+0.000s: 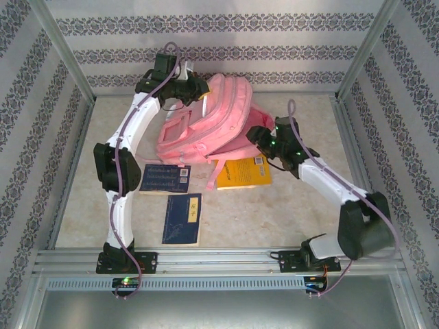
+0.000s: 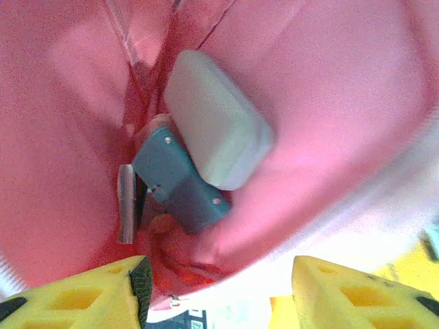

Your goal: Pack the student bag

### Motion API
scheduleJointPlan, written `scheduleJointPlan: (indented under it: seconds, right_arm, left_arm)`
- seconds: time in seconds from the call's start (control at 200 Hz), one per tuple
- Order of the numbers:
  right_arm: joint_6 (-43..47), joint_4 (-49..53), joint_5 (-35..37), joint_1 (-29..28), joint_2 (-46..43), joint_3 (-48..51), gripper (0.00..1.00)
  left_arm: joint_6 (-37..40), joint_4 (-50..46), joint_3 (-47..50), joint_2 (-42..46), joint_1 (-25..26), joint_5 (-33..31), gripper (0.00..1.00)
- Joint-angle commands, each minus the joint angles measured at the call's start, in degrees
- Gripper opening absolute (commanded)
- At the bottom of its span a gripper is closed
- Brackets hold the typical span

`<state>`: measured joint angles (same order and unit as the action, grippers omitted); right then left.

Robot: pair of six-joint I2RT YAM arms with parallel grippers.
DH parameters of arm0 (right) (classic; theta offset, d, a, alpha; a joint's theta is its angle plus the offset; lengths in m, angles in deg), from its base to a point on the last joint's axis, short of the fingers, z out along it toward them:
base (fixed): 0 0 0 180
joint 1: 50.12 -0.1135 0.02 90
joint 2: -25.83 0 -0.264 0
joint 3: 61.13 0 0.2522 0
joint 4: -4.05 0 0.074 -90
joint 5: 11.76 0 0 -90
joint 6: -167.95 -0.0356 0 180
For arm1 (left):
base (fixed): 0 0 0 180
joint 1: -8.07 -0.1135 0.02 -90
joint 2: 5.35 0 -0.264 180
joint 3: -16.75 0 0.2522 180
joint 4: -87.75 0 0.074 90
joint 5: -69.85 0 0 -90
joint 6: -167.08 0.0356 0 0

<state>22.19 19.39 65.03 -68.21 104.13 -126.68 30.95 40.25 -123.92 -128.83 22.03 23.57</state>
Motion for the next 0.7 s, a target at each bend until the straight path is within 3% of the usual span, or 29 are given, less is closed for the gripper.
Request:
scheduleJointPlan:
  seconds: [0.0,0.145,0.26,0.355,0.54,0.694]
  right_arm:
    - [1.6,6.4,5.9,0.5,-5.4,2.5,0.54]
    - [5.8,14.8,13.8,-0.2,-12.2,4.1,0.53]
    - [6.2,22.1,12.6,-0.1,-15.3,4.3,0.54]
    - [8.1,23.9,9.2,-0.5,-17.9,6.0,0.56]
    - [20.7,25.2,-0.3,-7.1,-16.3,5.8,0.58]
    - [23.5,24.9,-5.8,-13.5,-11.6,6.2,0.59]
  left_arm:
    - [1.9,2.7,-3.0,-1.4,1.5,-2.2,0.06]
    - [1.6,2.0,-3.8,-2.9,3.4,-2.9,0.2]
    - [2.1,1.3,-3.4,-1.0,3.6,-3.6,0.39]
    - [3.9,0.4,1.2,4.5,3.6,-5.7,0.47]
    - [5.6,1.9,23.8,21.9,3.6,-11.4,0.5]
    - [7.7,-0.5,46.0,37.1,3.6,-16.1,0.5]
